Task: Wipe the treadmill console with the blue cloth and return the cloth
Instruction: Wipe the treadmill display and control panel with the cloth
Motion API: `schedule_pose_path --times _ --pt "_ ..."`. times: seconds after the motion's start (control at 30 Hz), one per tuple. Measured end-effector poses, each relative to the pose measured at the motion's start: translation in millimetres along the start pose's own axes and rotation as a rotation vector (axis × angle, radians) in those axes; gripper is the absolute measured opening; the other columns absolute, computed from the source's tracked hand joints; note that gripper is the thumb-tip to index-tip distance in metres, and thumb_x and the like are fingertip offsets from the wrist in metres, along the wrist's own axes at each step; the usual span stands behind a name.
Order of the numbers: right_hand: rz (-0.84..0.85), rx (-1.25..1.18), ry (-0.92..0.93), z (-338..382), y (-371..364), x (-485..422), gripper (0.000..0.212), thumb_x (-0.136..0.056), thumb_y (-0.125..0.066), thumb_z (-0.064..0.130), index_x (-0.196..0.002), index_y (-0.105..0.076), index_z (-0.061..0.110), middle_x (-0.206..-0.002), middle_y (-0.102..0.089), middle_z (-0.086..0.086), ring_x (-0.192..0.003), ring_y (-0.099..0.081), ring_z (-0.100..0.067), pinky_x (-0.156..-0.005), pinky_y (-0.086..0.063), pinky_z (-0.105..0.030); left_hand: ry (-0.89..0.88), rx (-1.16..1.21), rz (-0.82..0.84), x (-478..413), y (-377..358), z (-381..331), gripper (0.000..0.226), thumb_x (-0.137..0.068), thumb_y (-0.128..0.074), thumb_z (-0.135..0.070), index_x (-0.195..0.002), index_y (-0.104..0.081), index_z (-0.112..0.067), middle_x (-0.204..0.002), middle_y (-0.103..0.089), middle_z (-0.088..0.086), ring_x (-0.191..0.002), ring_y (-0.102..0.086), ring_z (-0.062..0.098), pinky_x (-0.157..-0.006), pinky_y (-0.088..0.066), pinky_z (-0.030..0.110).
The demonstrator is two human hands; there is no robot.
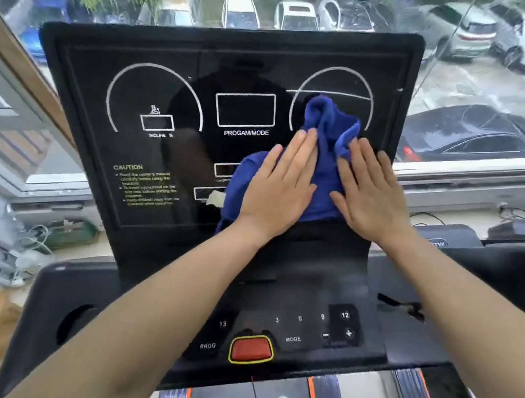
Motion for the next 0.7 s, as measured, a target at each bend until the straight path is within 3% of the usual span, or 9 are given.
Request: schedule_pose_path --times 0.07,0.17,0.23,0.33,0.53,0.7 --pt "0.035 -0.018 -0.108 -11.6 -6.8 28.8 0.062 -0.101 -0.044 0.037 -0.147 -0.031 -0.002 -0.155 -0.034 -0.028 -0.146 -0.023 -0.04 -0.123 -0.004 -0.045 -0.124 0.016 0.031 -5.7 -7.9 -34.1 0.062 -0.105 -0.036 -0.03 -0.155 -0.019 0.002 -0.164 -0.026 0.013 -0.152 -0.022 0.028 -0.123 -0.013 0.042" --pt "-0.054 -0.052 -0.207 3.6 -2.3 64.3 0.046 -0.097 -0.056 0.028 -0.129 -0.051 -0.004 -0.14 -0.043 -0.027 -0.131 -0.037 -0.044 -0.114 -0.027 -0.052 -0.295 0.121 0.039 18.8 -20.1 -61.1 0.044 -0.104 -0.038 -0.011 -0.146 -0.042 0.003 -0.15 -0.046 0.018 -0.138 -0.043 0.038 -0.119 -0.03 0.048" --pt "-0.116 -0.135 -0.252 22.9 4.4 74.8 0.034 -0.088 -0.062 0.018 -0.113 -0.06 -0.004 -0.124 -0.046 -0.023 -0.11 -0.045 -0.04 -0.096 -0.038 -0.051 -0.268 0.221 -0.033 42.8 -13.3 -53.9 0.031 -0.1 -0.05 -0.009 -0.129 -0.061 -0.004 -0.132 -0.062 0.013 -0.115 -0.056 0.034 -0.101 -0.045 0.044" --pt "-0.14 -0.271 -0.264 56.5 7.7 77.3 0.024 -0.072 -0.063 0.0 -0.096 -0.065 -0.004 -0.099 -0.06 -0.023 -0.086 -0.052 -0.038 -0.071 -0.044 -0.047 -0.23 0.265 -0.064 74.5 -1.4 -36.2 0.016 -0.096 -0.06 -0.011 -0.108 -0.07 -0.013 -0.113 -0.068 0.005 -0.09 -0.061 0.028 -0.075 -0.045 0.039" --pt "-0.061 -0.321 -0.315 90.9 10.9 79.3 0.026 -0.072 -0.068 0.01 -0.095 -0.068 -0.001 -0.09 -0.062 -0.02 -0.078 -0.056 -0.038 -0.07 -0.041 -0.043 -0.139 0.341 -0.002 117.8 -2.0 -5.9 0.013 -0.093 -0.066 -0.012 -0.104 -0.072 -0.015 -0.099 -0.067 0.004 -0.08 -0.06 0.028 -0.07 -0.044 0.039" --pt "-0.036 -0.251 -0.159 139.8 25.3 49.1 0.016 -0.075 -0.065 0.011 -0.09 -0.068 0.007 -0.088 -0.062 -0.013 -0.079 -0.056 -0.035 -0.075 -0.039 -0.043 -0.029 0.284 -0.041 148.2 12.6 45.5 0.014 -0.094 -0.064 -0.014 -0.101 -0.074 -0.018 -0.094 -0.067 0.002 -0.077 -0.06 0.027 -0.07 -0.041 0.037"
Point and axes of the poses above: each hand's wrist, its own x-axis away from the middle knuckle, its own y-axis out of the back of the hand, z = x × y, the point moved 8 cm from there along -x, towards the middle knuckle
